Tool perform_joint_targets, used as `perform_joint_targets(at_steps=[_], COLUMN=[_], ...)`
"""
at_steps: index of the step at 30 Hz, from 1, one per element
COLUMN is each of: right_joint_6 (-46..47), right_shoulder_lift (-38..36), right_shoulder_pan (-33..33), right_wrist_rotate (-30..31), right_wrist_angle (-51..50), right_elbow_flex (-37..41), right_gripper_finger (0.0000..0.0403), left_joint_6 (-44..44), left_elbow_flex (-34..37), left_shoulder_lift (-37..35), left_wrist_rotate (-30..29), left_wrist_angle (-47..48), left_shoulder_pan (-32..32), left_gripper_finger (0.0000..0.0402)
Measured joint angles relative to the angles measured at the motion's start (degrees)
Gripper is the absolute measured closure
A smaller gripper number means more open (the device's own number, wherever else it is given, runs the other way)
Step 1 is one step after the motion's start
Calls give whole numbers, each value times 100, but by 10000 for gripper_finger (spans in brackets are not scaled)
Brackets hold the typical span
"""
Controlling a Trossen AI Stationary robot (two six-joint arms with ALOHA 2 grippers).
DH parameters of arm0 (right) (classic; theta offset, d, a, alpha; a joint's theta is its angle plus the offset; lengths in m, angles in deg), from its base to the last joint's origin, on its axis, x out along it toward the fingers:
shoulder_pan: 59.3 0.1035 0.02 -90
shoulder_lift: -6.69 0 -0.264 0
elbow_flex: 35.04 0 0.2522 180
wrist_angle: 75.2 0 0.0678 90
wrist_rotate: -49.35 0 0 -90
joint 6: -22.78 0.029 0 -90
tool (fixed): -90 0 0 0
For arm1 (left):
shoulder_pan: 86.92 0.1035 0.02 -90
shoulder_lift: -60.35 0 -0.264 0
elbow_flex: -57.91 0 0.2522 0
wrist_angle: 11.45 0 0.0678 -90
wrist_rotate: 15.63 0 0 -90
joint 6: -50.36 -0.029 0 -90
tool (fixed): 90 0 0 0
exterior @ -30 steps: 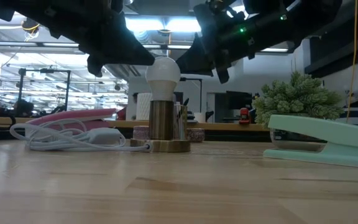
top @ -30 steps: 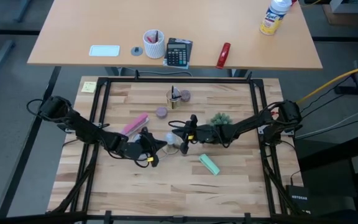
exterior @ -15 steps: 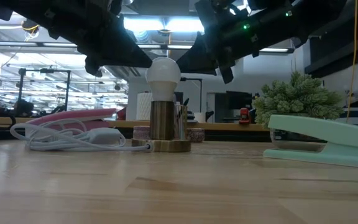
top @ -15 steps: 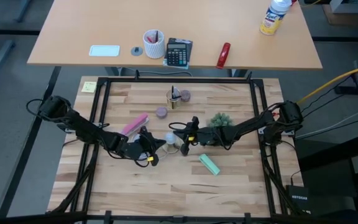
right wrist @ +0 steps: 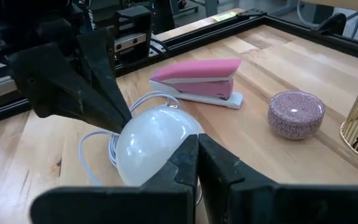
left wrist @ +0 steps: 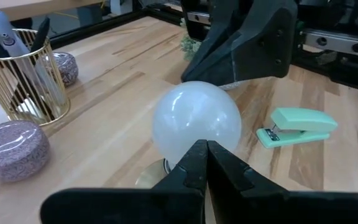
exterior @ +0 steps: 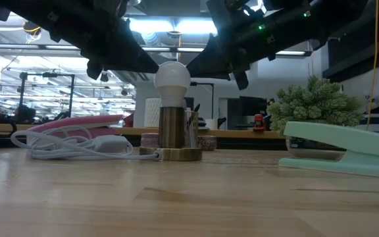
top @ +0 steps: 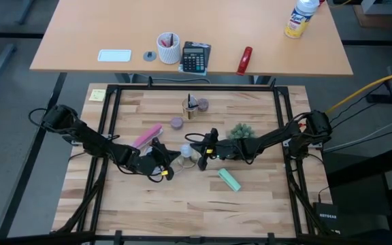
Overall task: Screw lightbulb
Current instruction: Insert the lightbulb into the lamp
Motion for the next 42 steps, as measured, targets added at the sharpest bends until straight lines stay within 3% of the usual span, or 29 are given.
perform_joint_targets(at_steps=[7,12,23,31,37,42], right_joint_6=[42,46,243,438,326,122], right_shoulder_lift=[0,33,26,24,12,11], right_shoulder_pan=[125,395,550,549,534,524], right_wrist_rotate=[46,-502,-60,514,1187,1726], right_wrist_angle=[-23,-65,-66,712,1453,1228], right_elbow_flex=[0,3,-10,-9,-9,-9], right_gripper_finger=[389,389,389,389,389,389], left_joint_6=[12,361,363,-347,-668,-954], left_elbow_flex=[11,9,7,7,-2,-4], left_shoulder_lift=[4,25,-13,-1137,-2215,-2155], left_wrist_rotate=[-212,-416,-675,-832,-39,525], left_wrist_angle=[55,257,276,269,261,478], left_shoulder_pan=[2,67,92,-4,-291,-501], left_gripper_finger=[400,400,400,400,400,400])
